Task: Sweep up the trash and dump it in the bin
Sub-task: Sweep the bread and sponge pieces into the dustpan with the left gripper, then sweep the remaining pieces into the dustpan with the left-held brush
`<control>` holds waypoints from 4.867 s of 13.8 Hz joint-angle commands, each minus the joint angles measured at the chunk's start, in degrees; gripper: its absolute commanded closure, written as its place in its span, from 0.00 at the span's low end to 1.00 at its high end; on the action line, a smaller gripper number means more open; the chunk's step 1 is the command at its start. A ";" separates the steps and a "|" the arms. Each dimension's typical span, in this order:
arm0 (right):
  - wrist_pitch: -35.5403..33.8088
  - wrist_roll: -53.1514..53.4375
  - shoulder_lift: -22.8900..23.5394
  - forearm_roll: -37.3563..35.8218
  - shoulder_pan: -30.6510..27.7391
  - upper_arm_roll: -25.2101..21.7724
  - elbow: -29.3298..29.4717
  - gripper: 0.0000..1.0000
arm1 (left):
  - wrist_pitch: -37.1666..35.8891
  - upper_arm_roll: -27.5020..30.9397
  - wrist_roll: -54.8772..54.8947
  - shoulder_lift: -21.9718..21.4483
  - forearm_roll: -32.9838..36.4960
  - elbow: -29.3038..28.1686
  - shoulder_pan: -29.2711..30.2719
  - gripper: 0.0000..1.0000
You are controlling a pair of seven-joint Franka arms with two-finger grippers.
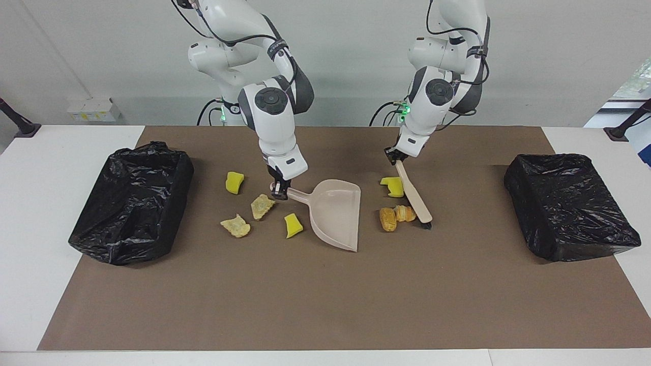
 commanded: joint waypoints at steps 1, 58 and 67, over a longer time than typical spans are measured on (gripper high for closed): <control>0.48 1.05 -0.30 1.03 0.16 0.19 -0.58 1.00 | -0.72 -0.63 2.00 0.98 -1.05 1.40 -0.27 1.00; -3.47 -4.85 -4.00 0.15 -0.80 0.10 -4.09 1.00 | -5.48 -1.68 23.07 8.44 4.30 17.74 1.20 1.00; -4.44 -2.47 -4.17 -0.20 -0.10 0.02 -4.00 1.00 | -6.52 -2.03 22.39 12.32 4.67 16.17 -1.67 1.00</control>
